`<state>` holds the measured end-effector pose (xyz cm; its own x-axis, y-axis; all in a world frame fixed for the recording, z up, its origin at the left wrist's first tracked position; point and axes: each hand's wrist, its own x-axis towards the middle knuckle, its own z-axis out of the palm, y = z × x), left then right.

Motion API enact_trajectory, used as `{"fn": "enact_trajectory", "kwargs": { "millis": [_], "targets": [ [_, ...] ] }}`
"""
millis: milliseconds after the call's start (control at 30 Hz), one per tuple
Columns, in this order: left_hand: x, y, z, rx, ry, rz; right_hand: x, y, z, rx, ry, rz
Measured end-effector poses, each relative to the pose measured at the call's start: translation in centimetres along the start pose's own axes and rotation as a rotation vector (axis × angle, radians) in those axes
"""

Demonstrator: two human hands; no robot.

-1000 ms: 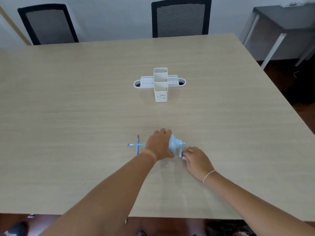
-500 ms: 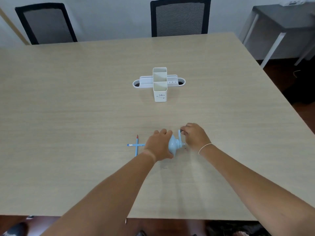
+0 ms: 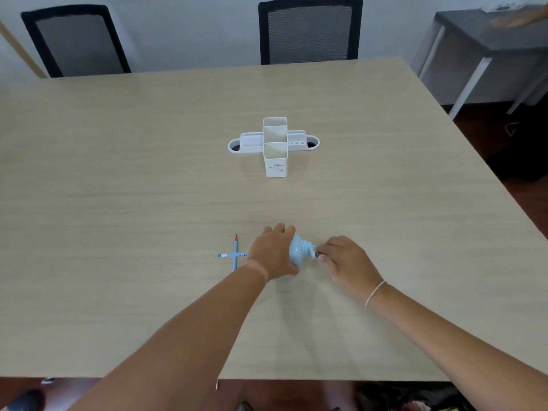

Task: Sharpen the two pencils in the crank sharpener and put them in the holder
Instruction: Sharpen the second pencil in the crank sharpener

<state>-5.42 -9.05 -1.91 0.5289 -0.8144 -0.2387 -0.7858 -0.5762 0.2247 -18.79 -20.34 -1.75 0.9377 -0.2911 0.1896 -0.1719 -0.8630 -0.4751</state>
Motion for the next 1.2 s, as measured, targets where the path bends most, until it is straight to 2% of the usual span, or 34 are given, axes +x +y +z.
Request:
{"fn": "enact_trajectory", "kwargs": {
  "millis": [167,300,433,567,733,833,1067,1200],
  "targets": [
    [0.0,0.1,0.0,0.017,-0.014,0.006,4.5,1.0,0.6,-0.007,0.034,0.117],
    [0.0,-0.1,0.0,0.029,-0.010,0.007,6.3,2.2,2.3,-0.021,-0.126,0.238],
    [0.1,-0.1,0.1,0.032,-0.011,0.017,3.3,2.5,4.6,-0.011,-0.254,0.332],
    [-0.1,0.0,0.2,0.013,-0.011,0.004,-1.0,1.7,4.6,0.027,-0.246,0.217],
    [-0.3,0.0,-0.1,-0.006,-0.006,0.002,-1.3,0.2,1.1,0.042,-0.032,0.084],
    [-0.3,0.1,-0.2,-0.006,-0.011,0.003,0.6,-0.3,-0.2,0.009,0.036,0.013],
    [-0.3,0.2,-0.2,0.010,-0.001,0.001,5.7,1.6,1.5,0.025,-0.016,0.196],
    [-0.4,0.2,-0.2,0.023,-0.008,0.014,5.3,2.5,3.2,-0.038,-0.163,0.258]
  ]
}}
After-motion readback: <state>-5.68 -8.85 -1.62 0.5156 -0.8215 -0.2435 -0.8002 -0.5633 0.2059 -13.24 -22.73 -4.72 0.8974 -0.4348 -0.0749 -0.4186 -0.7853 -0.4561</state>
